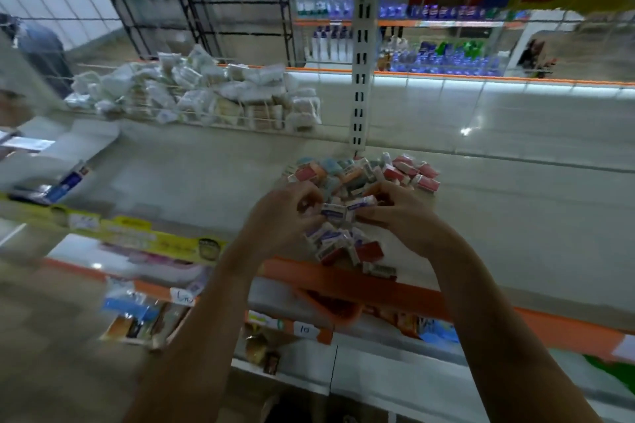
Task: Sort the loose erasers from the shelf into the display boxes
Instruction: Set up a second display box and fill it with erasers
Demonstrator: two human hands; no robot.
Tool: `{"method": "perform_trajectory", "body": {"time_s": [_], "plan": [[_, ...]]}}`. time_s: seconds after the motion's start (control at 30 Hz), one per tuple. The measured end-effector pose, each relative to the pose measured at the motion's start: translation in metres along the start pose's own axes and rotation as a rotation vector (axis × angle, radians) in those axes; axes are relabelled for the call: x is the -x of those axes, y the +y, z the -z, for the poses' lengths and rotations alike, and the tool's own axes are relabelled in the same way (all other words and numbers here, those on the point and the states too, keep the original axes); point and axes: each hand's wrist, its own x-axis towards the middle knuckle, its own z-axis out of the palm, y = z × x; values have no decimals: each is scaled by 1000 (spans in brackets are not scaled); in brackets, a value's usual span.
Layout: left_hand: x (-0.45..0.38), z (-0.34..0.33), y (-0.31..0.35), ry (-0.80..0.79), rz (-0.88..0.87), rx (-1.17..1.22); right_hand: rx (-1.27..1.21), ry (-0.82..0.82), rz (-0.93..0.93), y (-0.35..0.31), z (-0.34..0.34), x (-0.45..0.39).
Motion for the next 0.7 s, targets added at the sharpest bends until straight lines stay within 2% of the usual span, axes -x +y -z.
{"method": "perform_trajectory", "body": {"time_s": [0.1, 0.23, 0.37, 0.53, 0.7], "plan": [[23, 20, -16, 98, 48, 30, -100, -115, 39, -12, -25, -13], [50, 52, -45, 172, 122, 35, -29, -240, 88, -31, -76, -33], [84, 87, -87, 244, 242, 80, 91, -320, 123, -41, -143, -50], [131, 140, -141, 334, 328, 120, -56, -469, 62, -49, -229, -70], [172, 192, -201, 382, 349, 96, -15, -530, 121, -53, -325, -88]]}}
